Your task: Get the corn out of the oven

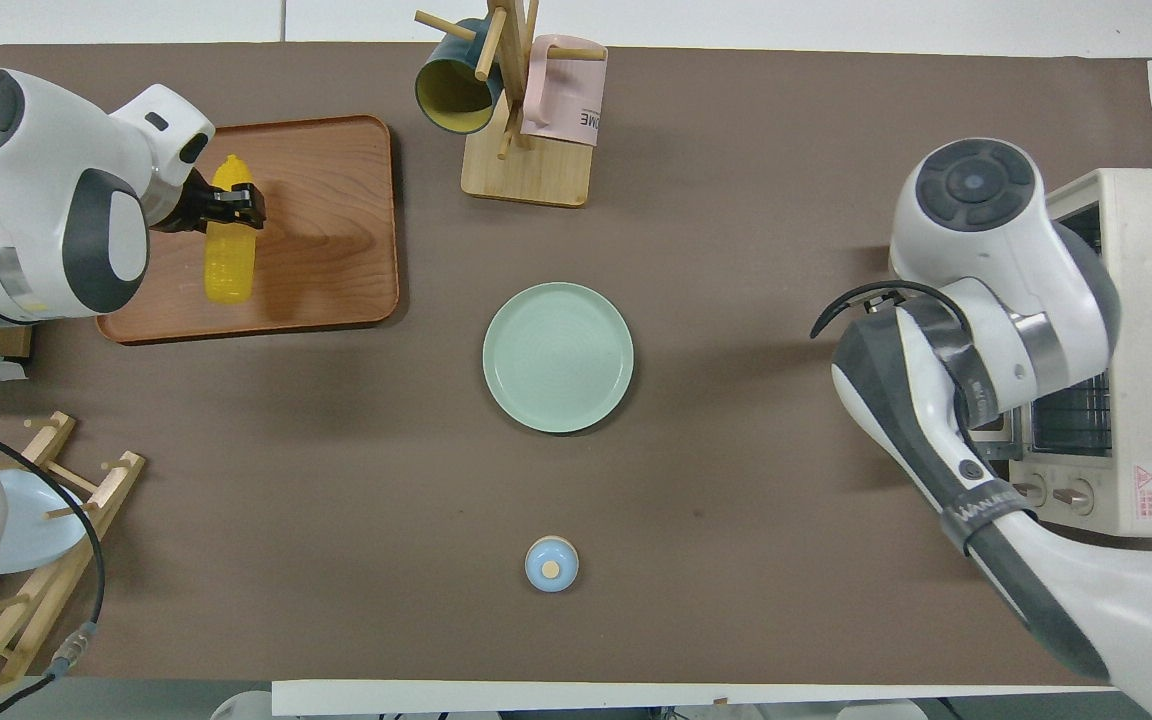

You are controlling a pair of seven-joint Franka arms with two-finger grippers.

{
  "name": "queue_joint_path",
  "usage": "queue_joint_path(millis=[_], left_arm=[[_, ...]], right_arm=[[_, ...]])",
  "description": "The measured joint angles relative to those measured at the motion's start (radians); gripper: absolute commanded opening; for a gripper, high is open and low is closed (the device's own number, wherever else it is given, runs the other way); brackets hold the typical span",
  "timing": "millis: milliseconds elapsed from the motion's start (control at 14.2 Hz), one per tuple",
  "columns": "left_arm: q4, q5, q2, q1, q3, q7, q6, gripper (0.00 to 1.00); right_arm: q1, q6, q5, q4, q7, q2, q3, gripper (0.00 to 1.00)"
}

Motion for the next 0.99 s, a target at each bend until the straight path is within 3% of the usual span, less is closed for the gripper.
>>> queue_joint_path(millis=[70,141,211,282,423,634,845,986], left_arm=[[0.026,0.0,0.023,0.002,-0.002,0.001,-0.001,0.58],[0.047,0.0,0.04,0.001,-0.007,0.0,-0.003,1.0],[0.06,0.0,0.05,-0.002,-0.012,-0.001,-0.009,1.0],[0.067,0.0,0.054,-0.005,-0.013,-0.001,-0.022,1.0],[0.088,0.0,0.042,-0.005,-0.008,-0.005,-0.083,1.0],[0.13,0.002,-0.069,-0.004,0.025,-0.006,-0.288,1.0],[0.145,0.078,-0.266,-0.004,0.051,-0.005,-0.55,1.0],[0.144,0.101,-0.372,-0.004,0.051,-0.005,-0.657,1.0]], right_arm=[[-0.028,-0.017,0.001,0.004,-0.039,-0.03,-0.001,0.01],[-0.059,-0.028,0.002,0.007,-0.079,-0.054,-0.003,0.03],[-0.097,-0.031,0.005,0.01,-0.122,-0.074,-0.008,0.07],[-0.131,-0.032,0.018,0.012,-0.157,-0.088,-0.012,0.23],[-0.19,-0.037,0.108,0.017,-0.195,-0.107,-0.02,1.0],[-0.212,-0.114,0.266,0.053,-0.205,-0.153,-0.023,1.0],[-0.204,-0.267,0.325,0.2,-0.204,-0.194,-0.016,1.0],[-0.204,-0.373,0.36,0.299,-0.2,-0.19,-0.017,1.0]])
